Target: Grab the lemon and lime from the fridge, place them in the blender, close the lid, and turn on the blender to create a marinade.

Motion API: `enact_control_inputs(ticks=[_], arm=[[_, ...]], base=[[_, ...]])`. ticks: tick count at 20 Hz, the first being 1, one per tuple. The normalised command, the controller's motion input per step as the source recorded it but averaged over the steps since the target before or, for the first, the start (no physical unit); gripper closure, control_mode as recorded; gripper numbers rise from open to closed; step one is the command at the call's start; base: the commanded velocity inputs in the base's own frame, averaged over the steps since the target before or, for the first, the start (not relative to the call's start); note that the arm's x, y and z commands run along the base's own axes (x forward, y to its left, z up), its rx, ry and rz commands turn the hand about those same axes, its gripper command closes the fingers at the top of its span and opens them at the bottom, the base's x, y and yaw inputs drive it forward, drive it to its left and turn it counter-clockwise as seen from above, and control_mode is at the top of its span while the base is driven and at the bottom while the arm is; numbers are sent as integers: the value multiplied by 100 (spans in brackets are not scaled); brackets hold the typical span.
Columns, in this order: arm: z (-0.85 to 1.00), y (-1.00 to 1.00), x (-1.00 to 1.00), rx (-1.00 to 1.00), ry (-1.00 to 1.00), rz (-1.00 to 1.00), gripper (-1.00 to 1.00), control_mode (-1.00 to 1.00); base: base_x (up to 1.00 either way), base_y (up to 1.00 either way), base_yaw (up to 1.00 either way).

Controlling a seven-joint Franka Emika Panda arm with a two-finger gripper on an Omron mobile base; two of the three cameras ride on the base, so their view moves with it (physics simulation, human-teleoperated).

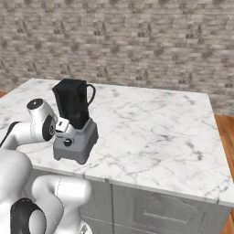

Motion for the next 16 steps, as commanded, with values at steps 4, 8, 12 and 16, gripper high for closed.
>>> enact_control_inputs(ticks=[4,8,12,16], arm=[[0,0,0,0,0,0,100,-100],[-3,0,4,0,0,0,100,-100],[-6,0,3,0,0,0,100,-100],[-14,0,0,0,0,0,100,-100]], base=[[0,0,0],[0,0,0],[0,0,0],[0,0,0]])
